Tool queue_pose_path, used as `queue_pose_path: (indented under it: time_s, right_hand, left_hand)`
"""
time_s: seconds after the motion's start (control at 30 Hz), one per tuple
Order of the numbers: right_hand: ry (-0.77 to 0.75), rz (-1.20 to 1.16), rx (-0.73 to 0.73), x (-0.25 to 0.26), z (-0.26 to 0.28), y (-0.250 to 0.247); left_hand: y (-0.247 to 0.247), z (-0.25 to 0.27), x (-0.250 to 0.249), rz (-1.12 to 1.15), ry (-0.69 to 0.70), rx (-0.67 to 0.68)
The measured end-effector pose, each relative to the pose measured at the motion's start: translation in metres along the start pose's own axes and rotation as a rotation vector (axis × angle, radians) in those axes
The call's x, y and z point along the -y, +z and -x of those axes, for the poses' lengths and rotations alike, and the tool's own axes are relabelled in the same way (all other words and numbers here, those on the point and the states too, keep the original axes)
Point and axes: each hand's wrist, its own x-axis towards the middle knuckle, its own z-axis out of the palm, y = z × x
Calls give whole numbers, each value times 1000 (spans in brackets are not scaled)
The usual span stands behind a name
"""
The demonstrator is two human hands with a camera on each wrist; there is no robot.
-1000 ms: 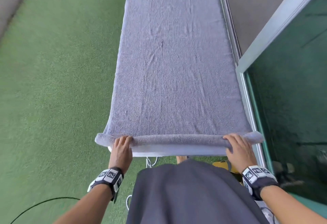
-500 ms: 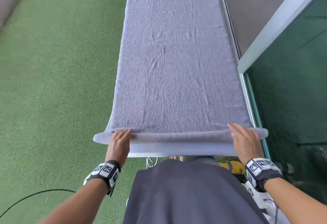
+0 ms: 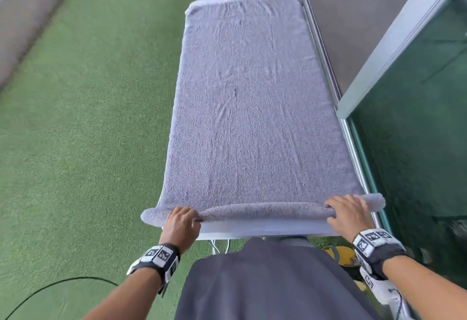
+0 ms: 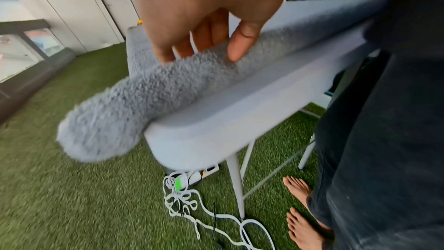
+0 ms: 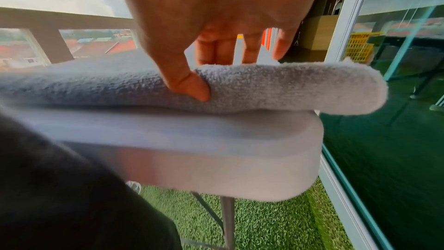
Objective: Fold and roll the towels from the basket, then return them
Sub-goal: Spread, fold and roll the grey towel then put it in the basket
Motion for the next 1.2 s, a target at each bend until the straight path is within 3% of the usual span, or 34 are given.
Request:
queue_pose_path:
  time_s: [0.1, 0.23, 0.37, 0.5, 0.6, 0.67, 0.73, 0.83, 0.97, 1.1, 1.2]
  right_hand:
    - [-4, -27, 6, -1, -3, -12]
    - [-1, -210, -205, -1, 4, 0]
    - [-38, -195, -137, 3, 35, 35]
    - [23, -197, -76, 7, 31, 10]
    - [32, -250, -188, 2, 19, 6]
    - [-21, -265, -222, -1, 23, 17]
    - [-75, -264, -182, 0, 33, 28]
    - [6, -255, -113, 1, 35, 23]
    - [18, -182, -75, 5, 5, -14]
    - [6, -221, -119, 3, -5, -10]
    - [-17, -124, -41, 6, 16, 7]
  left_hand:
    - [-4, -9, 0, -27, -2, -28]
    - [7, -6, 0, -12, -80, -105]
    - [20, 21, -1, -3, 2, -41]
    - [4, 11, -9, -17, -42, -32]
    - [9, 4, -4, -142, -102, -123]
    - [18, 10, -4, -189, -56, -141]
    - [23, 22, -4, -197, 13, -101]
    - [15, 26, -6, -109, -13, -25]
    - [-3, -5, -7, -114, -11, -74]
    - [3, -19, -1, -190, -42, -133]
    - [11, -1, -2, -193, 26, -4]
